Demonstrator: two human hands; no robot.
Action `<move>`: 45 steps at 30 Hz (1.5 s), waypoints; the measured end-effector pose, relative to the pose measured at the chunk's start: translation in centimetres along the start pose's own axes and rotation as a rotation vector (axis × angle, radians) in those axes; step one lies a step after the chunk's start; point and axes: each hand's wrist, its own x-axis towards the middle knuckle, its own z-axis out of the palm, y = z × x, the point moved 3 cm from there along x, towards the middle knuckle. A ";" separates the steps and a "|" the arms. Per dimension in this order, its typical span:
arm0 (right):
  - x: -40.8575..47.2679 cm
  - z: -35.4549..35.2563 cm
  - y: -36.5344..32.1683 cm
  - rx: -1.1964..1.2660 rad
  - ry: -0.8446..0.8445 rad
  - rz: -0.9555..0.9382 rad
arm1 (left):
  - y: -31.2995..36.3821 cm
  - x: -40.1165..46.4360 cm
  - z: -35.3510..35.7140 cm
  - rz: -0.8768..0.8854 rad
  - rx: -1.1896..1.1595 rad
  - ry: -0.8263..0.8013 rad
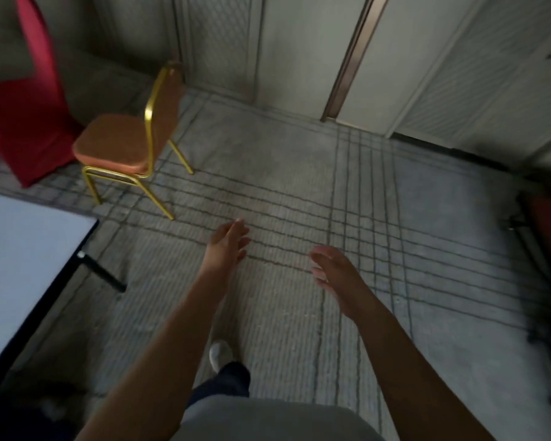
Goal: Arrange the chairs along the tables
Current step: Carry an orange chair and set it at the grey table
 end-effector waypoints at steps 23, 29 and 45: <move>30.8 -3.8 -18.1 0.203 -0.267 0.073 | 10.0 23.6 12.4 0.030 -0.016 0.282; 38.3 -5.6 -25.2 0.184 -0.320 0.037 | 13.1 27.3 17.9 0.068 -0.043 0.326; 53.1 5.2 -33.2 -0.068 -0.536 0.099 | 17.8 39.6 15.1 0.077 -0.176 0.562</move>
